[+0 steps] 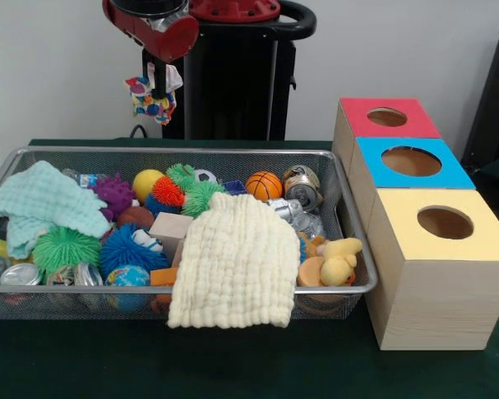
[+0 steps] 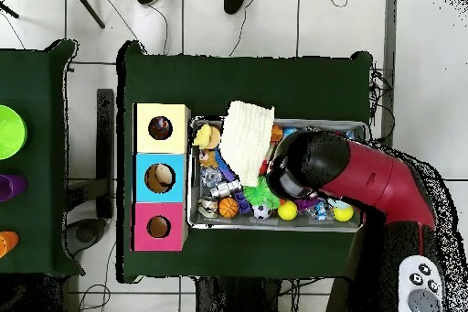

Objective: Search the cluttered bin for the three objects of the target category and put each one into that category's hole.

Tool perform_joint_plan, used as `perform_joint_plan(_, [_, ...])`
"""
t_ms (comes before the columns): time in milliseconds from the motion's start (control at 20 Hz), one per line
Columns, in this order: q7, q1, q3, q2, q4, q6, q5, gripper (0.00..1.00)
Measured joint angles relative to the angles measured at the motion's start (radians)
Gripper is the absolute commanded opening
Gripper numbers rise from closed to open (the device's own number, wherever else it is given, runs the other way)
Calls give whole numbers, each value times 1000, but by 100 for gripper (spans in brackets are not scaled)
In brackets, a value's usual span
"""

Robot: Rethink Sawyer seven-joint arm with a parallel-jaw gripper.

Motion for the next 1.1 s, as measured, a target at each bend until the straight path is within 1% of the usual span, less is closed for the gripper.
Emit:
perform_joint_plan(750, [0,1,44,-1,0,0,0,0])
perform_joint_plan(1100, [0,11,47,1,0,0,0,0])
